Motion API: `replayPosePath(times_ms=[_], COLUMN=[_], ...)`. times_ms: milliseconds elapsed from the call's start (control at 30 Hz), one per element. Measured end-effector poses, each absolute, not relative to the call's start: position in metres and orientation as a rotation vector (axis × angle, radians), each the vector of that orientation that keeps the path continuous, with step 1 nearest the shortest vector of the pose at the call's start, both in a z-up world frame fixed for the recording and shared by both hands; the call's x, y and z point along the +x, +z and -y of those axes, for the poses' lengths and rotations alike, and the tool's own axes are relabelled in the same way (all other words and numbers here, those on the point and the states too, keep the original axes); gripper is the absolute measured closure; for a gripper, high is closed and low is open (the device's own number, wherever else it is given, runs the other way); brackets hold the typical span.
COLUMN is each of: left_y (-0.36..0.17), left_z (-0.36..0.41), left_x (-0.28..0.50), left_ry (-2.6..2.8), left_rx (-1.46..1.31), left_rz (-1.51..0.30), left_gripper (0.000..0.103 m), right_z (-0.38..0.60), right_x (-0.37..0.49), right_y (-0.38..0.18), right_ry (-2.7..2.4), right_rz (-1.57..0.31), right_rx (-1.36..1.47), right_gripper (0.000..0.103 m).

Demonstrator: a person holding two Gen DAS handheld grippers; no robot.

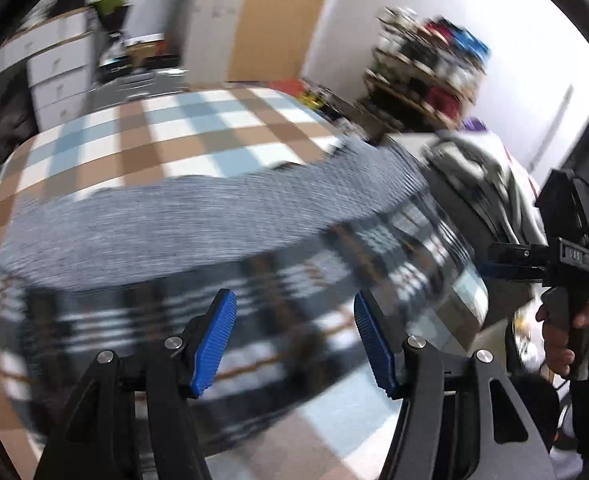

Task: Fold large clothes

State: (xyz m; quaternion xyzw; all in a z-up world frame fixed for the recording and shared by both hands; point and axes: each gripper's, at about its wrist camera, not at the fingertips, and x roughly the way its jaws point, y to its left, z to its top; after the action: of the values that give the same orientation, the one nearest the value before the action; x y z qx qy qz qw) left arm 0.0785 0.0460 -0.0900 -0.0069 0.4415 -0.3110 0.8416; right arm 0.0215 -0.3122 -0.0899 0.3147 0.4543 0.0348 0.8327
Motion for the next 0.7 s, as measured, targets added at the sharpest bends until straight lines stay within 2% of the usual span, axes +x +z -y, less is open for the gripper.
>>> replayPosePath(times_ms=[167,367,700], left_y=[-0.101,-0.116,-0.127], left_z=[-0.006,-0.013,-0.021], left_x=[0.08,0.094,0.092], left_ry=[-0.723,-0.704,-0.724], left_rx=[-0.008,-0.138,-0.152], left_rz=[-0.996,-1.103,-1.151], left_gripper=[0.047,0.047,0.048], right_z=[0.315,0.331,0.317], right_x=[0.015,0.032,0.07], right_y=[-0.119,-0.131,-0.126], right_ry=[0.09,0.061,-0.027], right_rz=[-0.994,-0.977,-0.893], right_rx=[0.836,0.92,0.831], right_gripper=[0.0,0.0,0.0])
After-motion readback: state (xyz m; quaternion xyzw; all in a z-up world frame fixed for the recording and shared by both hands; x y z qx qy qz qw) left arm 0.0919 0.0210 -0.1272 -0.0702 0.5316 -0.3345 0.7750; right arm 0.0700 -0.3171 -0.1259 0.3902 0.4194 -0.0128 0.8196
